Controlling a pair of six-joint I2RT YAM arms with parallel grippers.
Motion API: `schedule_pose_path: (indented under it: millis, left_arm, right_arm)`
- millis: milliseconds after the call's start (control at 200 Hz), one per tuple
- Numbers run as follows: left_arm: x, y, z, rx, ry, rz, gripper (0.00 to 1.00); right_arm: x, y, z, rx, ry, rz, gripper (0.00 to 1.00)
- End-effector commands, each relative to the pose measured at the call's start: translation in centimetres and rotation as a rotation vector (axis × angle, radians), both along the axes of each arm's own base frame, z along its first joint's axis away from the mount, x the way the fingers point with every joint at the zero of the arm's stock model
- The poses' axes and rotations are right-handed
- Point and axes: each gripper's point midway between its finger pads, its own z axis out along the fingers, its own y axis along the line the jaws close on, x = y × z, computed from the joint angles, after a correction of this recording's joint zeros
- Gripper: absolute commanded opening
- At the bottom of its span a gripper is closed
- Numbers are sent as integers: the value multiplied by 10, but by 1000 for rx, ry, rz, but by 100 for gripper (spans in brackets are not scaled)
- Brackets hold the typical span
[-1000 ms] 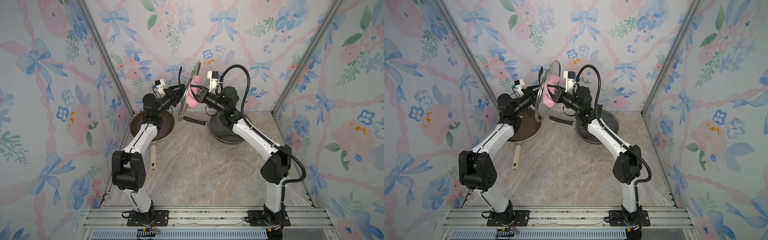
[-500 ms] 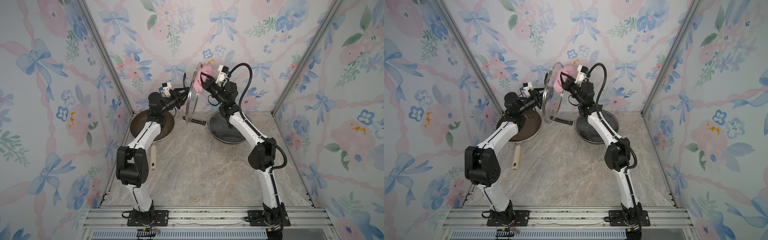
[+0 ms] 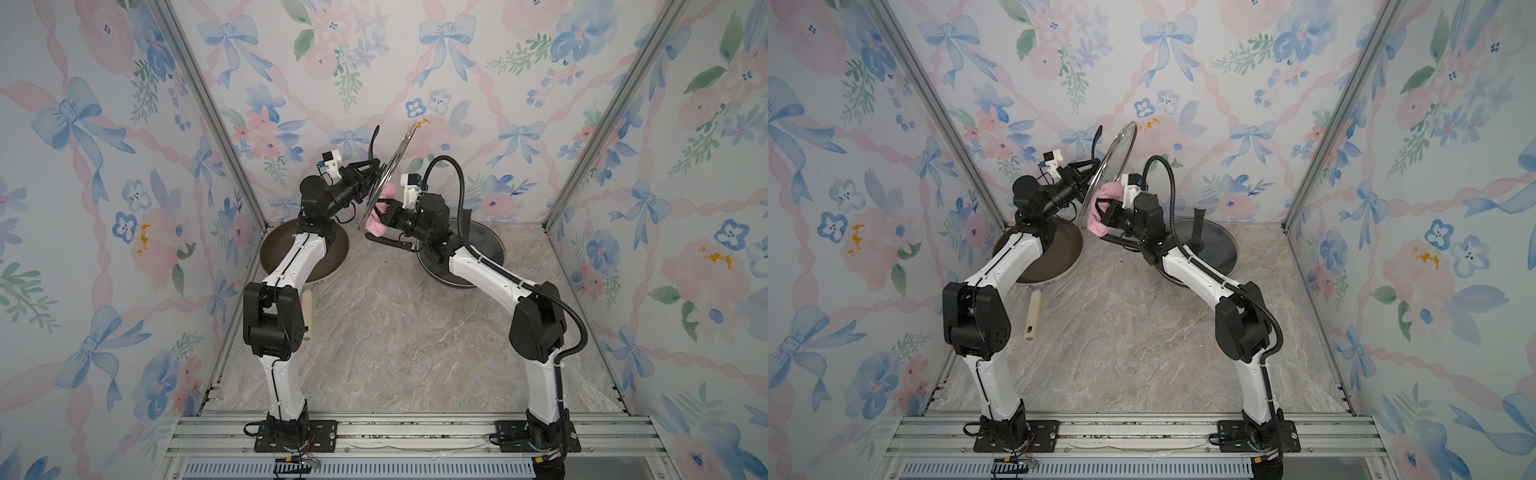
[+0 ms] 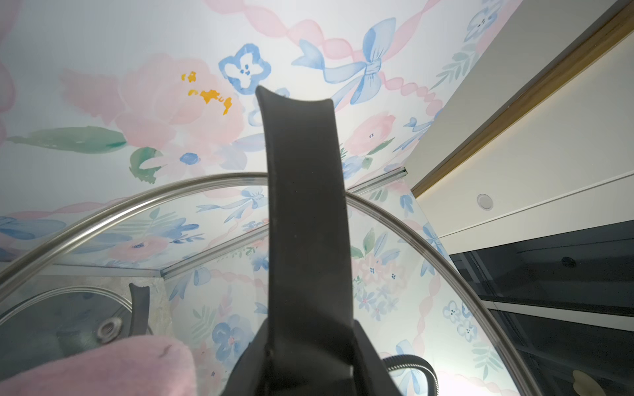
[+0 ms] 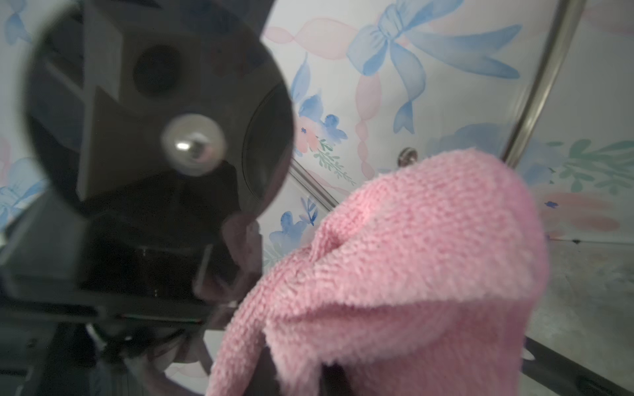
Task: Wipe the pot lid with a cloth
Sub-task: Wipe the pot lid.
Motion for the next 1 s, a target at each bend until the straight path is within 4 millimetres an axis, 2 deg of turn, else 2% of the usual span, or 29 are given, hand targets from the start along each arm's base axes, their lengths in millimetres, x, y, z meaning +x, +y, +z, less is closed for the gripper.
schedule_pose_path:
  millis: [0,75,140,235,310,370,410,480,590,690,785,875,940,995]
  left_arm:
    - [-24,-20,36,-56,-130,-45,6]
    - [-25,-25,33,-60,-119,-55,6]
    - [-27,-29,33,-65,-115,-64,6]
    - [-33,-37,36,-70,-117,-80,6]
    - [-39,-42,39,-76,-116,-98,6]
    - [-44,-45,45,-83,-123,-100,6]
    - [-48,-45,51,-87,-134,-100,6]
    - [-55,-43,62,-100,-157,-97,6]
    - [-60,-39,72,-115,-174,-82,6]
    - [-59,-37,74,-125,-177,-70,6]
    - [-53,-38,73,-138,-169,-71,6]
    - [-47,-40,72,-153,-161,-78,6]
    - [-43,-41,72,-162,-158,-85,6]
    - [-41,-44,70,-163,-155,-91,6]
  right_arm:
    - [-76,-13,140,170,-328,89,3]
    - [-74,-30,169,248,-368,50,2]
    - [-65,-46,186,303,-394,-3,2]
    - [-39,-66,198,340,-403,-103,2]
    - [-13,-76,195,341,-384,-158,2]
    - [12,-77,176,309,-329,-191,1]
    - [30,-73,155,285,-276,-200,1]
    - [46,-65,122,237,-212,-207,1]
    - [52,-51,76,158,-122,-193,1]
    - [41,-32,45,122,-55,-142,1]
    - [31,-17,24,84,-23,-125,1]
    - [26,-7,15,62,-6,-104,1]
    - [27,-4,15,54,-5,-98,1]
    - [24,-5,25,64,-24,-91,1]
